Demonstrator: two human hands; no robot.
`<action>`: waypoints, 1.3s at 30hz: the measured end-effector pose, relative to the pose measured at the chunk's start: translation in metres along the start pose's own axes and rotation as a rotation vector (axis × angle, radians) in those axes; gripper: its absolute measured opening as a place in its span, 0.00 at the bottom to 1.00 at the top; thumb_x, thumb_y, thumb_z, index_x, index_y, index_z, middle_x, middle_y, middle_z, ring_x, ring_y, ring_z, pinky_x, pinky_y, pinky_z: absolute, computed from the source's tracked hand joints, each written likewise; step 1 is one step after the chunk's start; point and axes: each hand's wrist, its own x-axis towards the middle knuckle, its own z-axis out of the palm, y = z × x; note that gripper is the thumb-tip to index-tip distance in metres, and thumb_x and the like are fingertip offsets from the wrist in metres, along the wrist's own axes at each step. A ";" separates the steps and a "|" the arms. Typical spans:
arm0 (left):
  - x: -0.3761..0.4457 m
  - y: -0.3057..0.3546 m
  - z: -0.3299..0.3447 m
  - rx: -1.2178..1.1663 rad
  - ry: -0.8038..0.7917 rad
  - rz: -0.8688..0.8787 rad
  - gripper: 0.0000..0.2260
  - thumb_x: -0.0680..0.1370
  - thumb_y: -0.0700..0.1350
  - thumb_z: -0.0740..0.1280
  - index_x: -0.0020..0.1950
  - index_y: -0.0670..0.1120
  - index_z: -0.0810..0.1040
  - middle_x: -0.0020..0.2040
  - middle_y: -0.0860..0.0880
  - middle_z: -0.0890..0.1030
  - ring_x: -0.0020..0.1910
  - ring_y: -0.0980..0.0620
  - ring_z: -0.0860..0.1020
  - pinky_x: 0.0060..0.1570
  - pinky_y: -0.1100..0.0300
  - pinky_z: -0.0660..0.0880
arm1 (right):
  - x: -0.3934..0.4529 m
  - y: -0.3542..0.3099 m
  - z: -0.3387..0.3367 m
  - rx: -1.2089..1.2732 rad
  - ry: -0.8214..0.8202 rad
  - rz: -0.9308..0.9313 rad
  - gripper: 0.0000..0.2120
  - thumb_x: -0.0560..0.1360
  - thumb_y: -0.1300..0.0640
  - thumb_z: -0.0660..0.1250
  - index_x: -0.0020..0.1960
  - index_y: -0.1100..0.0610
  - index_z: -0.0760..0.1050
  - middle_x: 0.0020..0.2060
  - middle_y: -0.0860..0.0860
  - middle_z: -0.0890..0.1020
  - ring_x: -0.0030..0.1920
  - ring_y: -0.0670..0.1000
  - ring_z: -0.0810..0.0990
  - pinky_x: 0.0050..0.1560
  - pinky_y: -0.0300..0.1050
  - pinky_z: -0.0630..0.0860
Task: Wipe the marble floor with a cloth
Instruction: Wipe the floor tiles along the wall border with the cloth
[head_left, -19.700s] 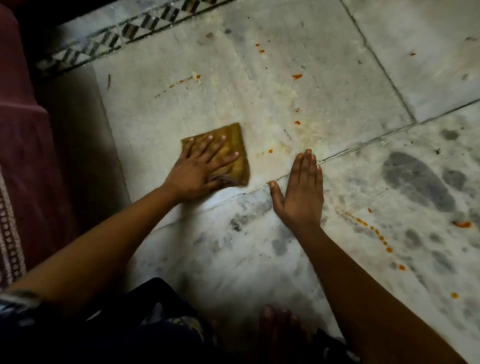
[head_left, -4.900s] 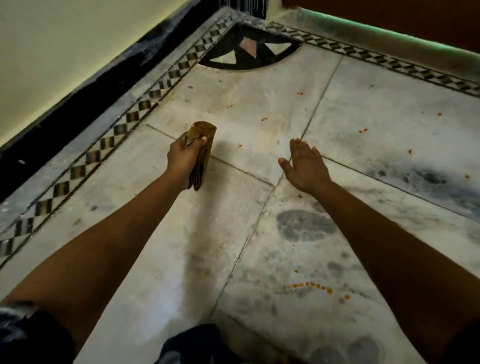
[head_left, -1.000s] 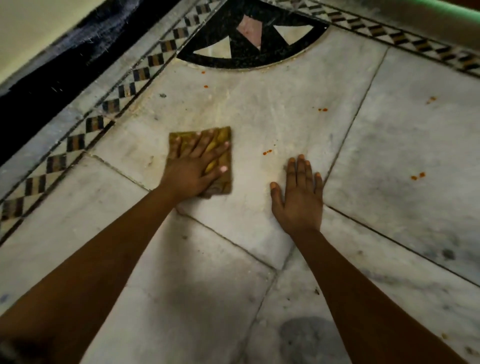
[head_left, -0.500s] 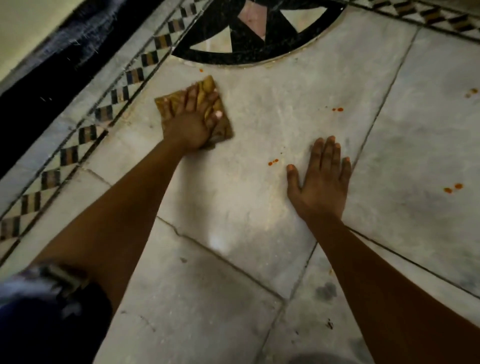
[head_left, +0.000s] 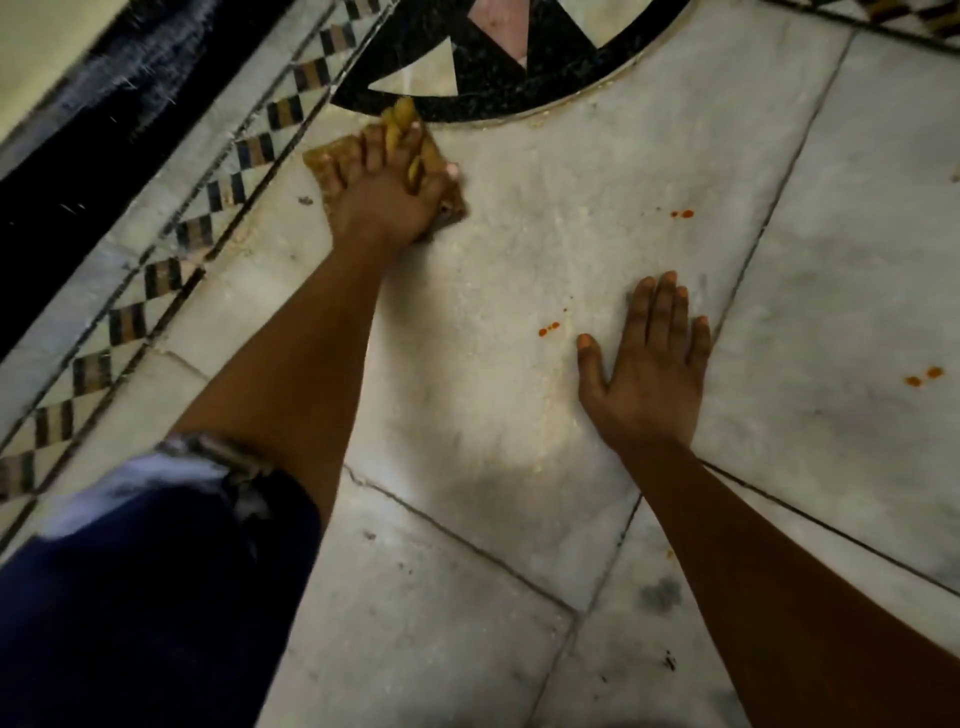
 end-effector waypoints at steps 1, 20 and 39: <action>-0.012 0.001 0.002 0.019 -0.003 0.089 0.32 0.75 0.70 0.47 0.76 0.59 0.48 0.78 0.48 0.47 0.76 0.46 0.45 0.71 0.43 0.38 | 0.000 0.000 0.000 -0.002 -0.001 0.002 0.37 0.75 0.39 0.45 0.76 0.62 0.51 0.75 0.60 0.55 0.75 0.57 0.53 0.74 0.54 0.46; -0.065 -0.039 0.005 0.099 -0.070 0.418 0.38 0.69 0.76 0.43 0.75 0.62 0.44 0.78 0.51 0.44 0.76 0.48 0.43 0.71 0.46 0.36 | 0.000 0.001 0.002 0.006 0.017 -0.004 0.38 0.74 0.38 0.43 0.76 0.61 0.50 0.75 0.59 0.54 0.76 0.57 0.51 0.73 0.53 0.43; -0.059 -0.061 0.001 0.094 -0.017 0.248 0.41 0.68 0.75 0.45 0.76 0.58 0.43 0.78 0.48 0.46 0.76 0.46 0.45 0.72 0.46 0.39 | 0.001 0.001 0.002 0.023 0.025 0.003 0.36 0.75 0.39 0.46 0.75 0.62 0.55 0.74 0.61 0.58 0.75 0.58 0.55 0.73 0.55 0.47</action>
